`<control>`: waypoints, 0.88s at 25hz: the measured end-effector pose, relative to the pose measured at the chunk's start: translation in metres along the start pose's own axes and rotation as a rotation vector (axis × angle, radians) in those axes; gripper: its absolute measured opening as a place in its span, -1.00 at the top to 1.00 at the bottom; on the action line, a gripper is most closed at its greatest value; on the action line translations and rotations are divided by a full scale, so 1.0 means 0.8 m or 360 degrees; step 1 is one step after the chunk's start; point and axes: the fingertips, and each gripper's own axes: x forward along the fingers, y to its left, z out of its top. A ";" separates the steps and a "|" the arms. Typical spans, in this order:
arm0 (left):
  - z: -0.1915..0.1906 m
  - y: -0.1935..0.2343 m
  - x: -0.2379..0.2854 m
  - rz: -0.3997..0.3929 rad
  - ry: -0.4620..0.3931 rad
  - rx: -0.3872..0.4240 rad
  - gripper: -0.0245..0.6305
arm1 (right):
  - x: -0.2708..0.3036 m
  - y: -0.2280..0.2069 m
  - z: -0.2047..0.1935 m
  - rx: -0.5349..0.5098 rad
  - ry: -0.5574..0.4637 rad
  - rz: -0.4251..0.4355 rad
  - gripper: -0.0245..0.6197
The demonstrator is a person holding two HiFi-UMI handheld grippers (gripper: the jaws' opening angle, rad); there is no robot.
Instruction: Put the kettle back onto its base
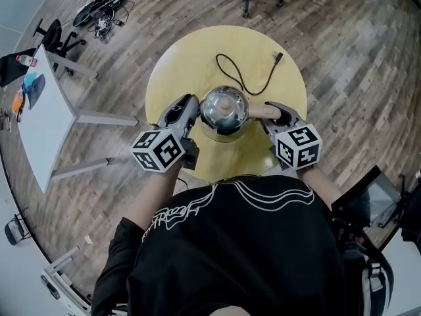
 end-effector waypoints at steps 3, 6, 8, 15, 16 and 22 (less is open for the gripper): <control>-0.002 0.014 0.018 0.0003 0.0001 0.0005 0.71 | 0.021 -0.014 -0.002 -0.0001 0.0017 -0.0006 0.58; -0.005 0.019 0.021 0.0006 -0.0001 0.0001 0.71 | 0.027 -0.017 -0.005 0.0000 0.0031 -0.0014 0.58; -0.006 0.020 0.022 0.0009 -0.0001 -0.0006 0.71 | 0.028 -0.018 -0.006 0.0001 0.0042 -0.0017 0.58; -0.015 0.027 0.028 -0.0002 -0.0013 -0.0002 0.71 | 0.037 -0.024 -0.015 0.0014 0.0051 -0.0033 0.58; -0.015 0.027 0.029 -0.0004 -0.0018 0.0001 0.71 | 0.038 -0.025 -0.016 0.0015 0.0049 -0.0034 0.58; -0.015 0.027 0.029 -0.0012 -0.0035 -0.0009 0.70 | 0.036 -0.025 -0.014 0.0005 0.0044 -0.0038 0.58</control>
